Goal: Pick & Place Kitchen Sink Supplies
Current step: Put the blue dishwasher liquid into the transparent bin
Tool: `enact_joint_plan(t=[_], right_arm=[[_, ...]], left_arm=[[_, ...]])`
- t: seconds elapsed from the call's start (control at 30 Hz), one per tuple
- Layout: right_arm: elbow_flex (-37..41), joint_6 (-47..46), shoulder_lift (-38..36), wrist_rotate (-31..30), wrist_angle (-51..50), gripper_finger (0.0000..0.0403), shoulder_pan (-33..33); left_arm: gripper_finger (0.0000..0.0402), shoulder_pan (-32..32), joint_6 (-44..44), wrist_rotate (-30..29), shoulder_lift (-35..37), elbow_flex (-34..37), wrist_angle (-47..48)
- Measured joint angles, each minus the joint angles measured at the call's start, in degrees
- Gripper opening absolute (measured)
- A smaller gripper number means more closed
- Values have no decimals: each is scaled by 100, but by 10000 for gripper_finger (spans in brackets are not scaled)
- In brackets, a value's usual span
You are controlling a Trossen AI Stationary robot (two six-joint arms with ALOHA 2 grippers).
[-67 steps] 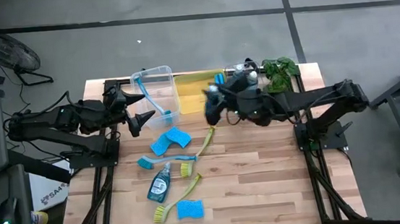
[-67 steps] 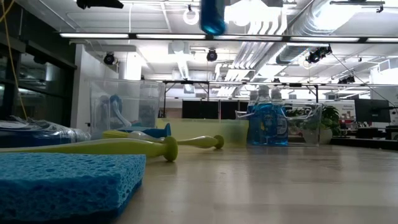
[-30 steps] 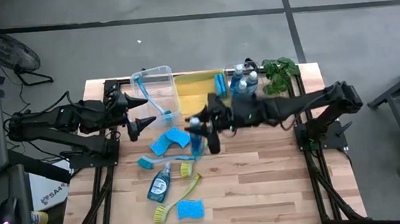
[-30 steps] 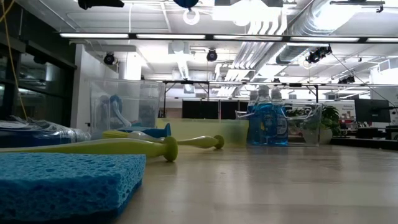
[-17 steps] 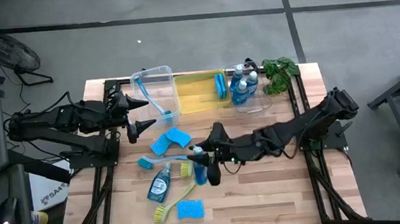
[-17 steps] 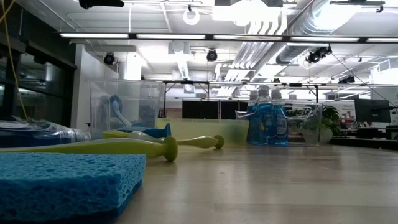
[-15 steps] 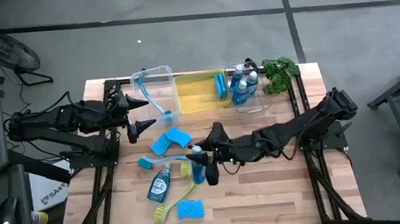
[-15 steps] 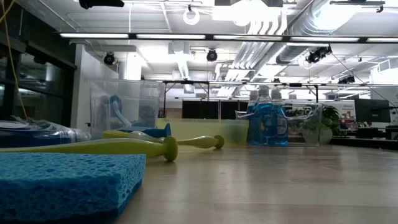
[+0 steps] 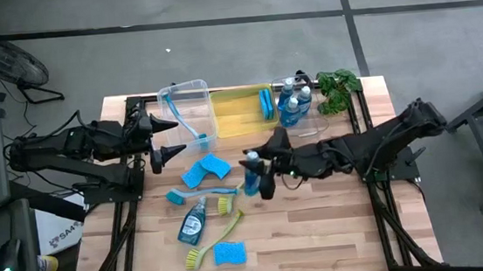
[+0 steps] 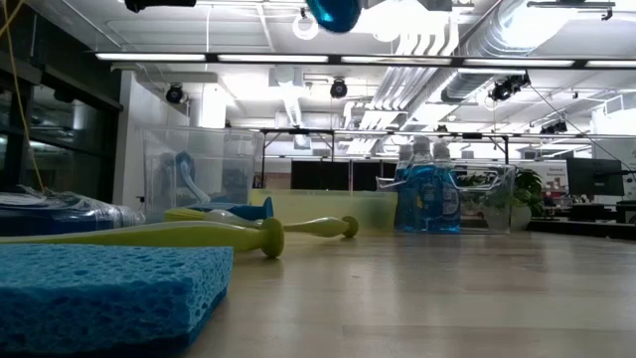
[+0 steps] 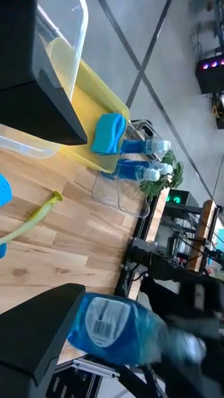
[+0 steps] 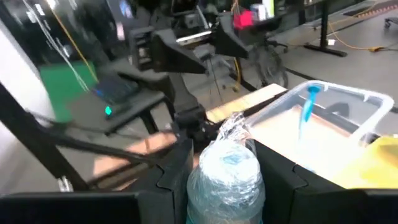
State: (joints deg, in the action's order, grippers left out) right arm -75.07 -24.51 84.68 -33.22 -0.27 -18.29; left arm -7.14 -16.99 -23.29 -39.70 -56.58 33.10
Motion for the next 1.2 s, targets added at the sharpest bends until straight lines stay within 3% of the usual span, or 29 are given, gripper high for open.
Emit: enact_joint_plan(t=[0.2,0.37,0.6,0.73,0.97,1.2], right_arm=[[2135,-94,-959,-205,2313,125,90],[3066,232,-1783,-1283,2536,126,110],[3685,786,-2608,-3132,2067,129,284],[3777,810,-2784,-3641,1641,126,604],[3777,638,-2790,-3840,856,131,1144],[3776,-295,-2781,-3439,-606,131,1735]], left_arm=[[376,0,-2,-17,78,0,-9],[376,-2,-45,-29,108,0,0],[376,-2,-133,-251,107,0,-67],[376,-2,-151,-504,106,0,-76],[376,-2,-282,-823,106,0,-68],[376,-2,-430,-939,84,0,-63]])
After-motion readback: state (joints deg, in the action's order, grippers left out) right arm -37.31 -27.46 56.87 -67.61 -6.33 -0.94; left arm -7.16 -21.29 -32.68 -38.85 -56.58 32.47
